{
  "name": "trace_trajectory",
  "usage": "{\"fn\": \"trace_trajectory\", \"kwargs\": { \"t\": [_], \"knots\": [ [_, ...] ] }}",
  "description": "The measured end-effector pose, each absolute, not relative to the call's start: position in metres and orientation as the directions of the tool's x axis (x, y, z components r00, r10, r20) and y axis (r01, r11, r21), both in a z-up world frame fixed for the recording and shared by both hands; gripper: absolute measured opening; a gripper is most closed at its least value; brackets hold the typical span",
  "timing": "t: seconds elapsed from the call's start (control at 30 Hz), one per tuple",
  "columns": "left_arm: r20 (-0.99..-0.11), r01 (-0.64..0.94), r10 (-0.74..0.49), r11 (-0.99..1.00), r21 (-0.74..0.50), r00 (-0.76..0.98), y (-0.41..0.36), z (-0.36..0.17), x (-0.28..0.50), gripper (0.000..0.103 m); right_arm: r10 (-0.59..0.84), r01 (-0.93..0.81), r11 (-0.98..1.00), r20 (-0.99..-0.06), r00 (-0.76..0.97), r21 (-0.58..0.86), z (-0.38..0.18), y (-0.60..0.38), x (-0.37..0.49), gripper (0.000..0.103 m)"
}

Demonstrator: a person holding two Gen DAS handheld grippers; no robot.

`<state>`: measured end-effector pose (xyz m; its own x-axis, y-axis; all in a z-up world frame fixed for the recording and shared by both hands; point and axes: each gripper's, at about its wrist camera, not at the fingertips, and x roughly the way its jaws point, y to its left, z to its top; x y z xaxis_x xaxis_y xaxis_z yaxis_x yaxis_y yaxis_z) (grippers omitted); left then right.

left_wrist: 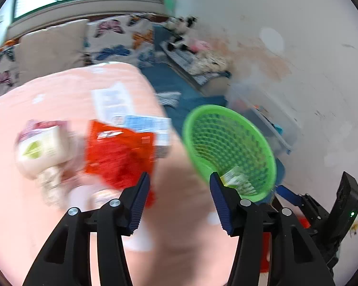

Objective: Collect trash
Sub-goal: 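Open the right gripper to drop the tray while the left drops the bottle into the basket, then grasp the red mesh net with the right gripper while the left grasps the jelly cup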

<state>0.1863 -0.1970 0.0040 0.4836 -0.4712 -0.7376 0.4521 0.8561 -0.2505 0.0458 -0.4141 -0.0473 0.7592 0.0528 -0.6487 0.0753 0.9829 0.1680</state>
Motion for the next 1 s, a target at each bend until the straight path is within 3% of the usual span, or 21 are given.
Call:
{"fn": "trace_trajectory", "kwargs": {
  "t": [0.43,1.0],
  "knots": [
    [-0.737,0.241,-0.364,0.931,-0.274,0.569,-0.093,-0.019,0.174,0.056,0.147,-0.058,0.986,-0.65,0.746,0.156,-0.04,-0.356,0.076,0.076],
    [-0.748,0.119,-0.325,0.941,-0.317,0.578,-0.036,-0.042,0.16,0.059,0.294,-0.241,0.955,-0.65,0.701,0.172,-0.035,-0.285,0.147,0.076]
  ]
}}
